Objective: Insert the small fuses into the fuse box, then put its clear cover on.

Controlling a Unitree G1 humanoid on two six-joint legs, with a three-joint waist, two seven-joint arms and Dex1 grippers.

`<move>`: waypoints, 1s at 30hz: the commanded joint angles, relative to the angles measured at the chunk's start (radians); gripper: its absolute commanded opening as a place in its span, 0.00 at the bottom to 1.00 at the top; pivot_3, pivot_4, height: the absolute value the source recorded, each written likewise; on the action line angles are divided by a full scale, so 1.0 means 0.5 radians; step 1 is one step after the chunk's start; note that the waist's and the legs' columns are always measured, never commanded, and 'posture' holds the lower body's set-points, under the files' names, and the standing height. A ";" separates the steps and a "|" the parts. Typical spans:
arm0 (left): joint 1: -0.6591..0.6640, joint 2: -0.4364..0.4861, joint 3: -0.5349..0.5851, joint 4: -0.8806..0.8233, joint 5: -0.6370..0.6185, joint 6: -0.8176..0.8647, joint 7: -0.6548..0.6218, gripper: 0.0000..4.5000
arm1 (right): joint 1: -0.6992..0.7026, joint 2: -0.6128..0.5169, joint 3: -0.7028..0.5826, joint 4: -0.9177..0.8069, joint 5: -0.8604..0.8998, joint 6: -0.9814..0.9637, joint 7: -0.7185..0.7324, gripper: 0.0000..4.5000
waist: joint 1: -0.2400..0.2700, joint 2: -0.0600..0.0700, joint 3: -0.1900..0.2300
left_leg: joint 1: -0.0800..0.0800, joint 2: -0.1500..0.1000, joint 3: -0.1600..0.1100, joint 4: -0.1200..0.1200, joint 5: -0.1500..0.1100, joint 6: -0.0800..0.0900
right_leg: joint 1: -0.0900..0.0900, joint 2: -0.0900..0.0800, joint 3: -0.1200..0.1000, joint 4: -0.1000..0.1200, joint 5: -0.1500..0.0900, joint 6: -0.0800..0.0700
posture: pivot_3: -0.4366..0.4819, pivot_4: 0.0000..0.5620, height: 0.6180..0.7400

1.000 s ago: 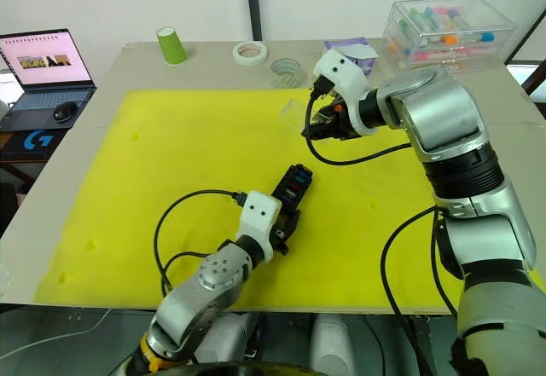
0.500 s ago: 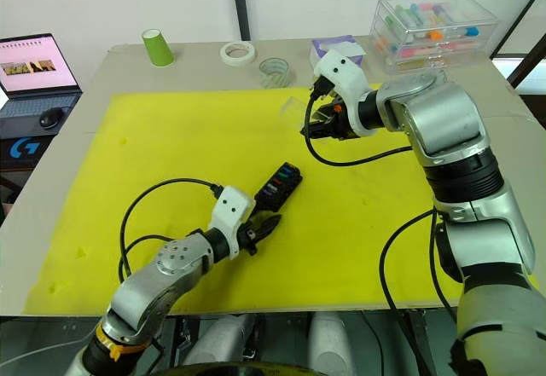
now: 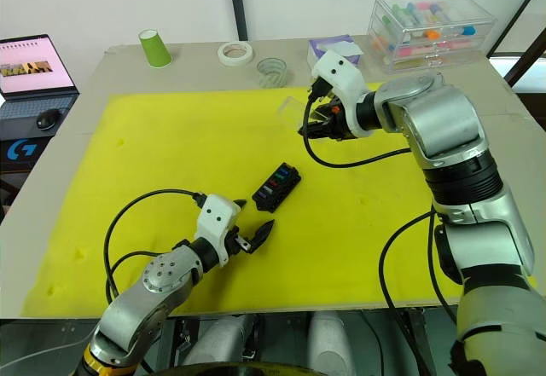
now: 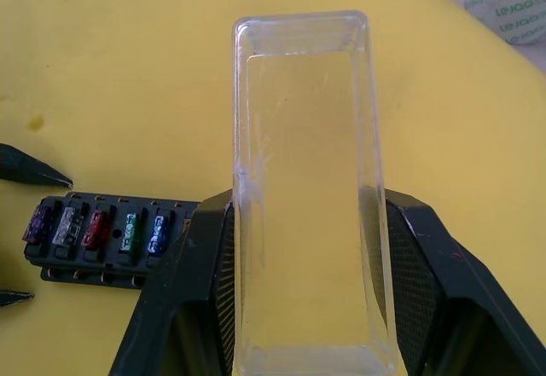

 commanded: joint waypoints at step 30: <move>-0.483 -0.097 -0.062 0.801 0.123 -0.382 -0.464 0.93 | -0.032 0.001 -0.055 -0.099 0.040 -0.012 -0.048 0.42 | 0.108 -0.001 -0.001 | 0.000 -0.008 -0.003 0.006 0.000 0.000 | 0.007 -0.007 -0.005 0.001 0.001 0.001 | 0.48 0.27 1.00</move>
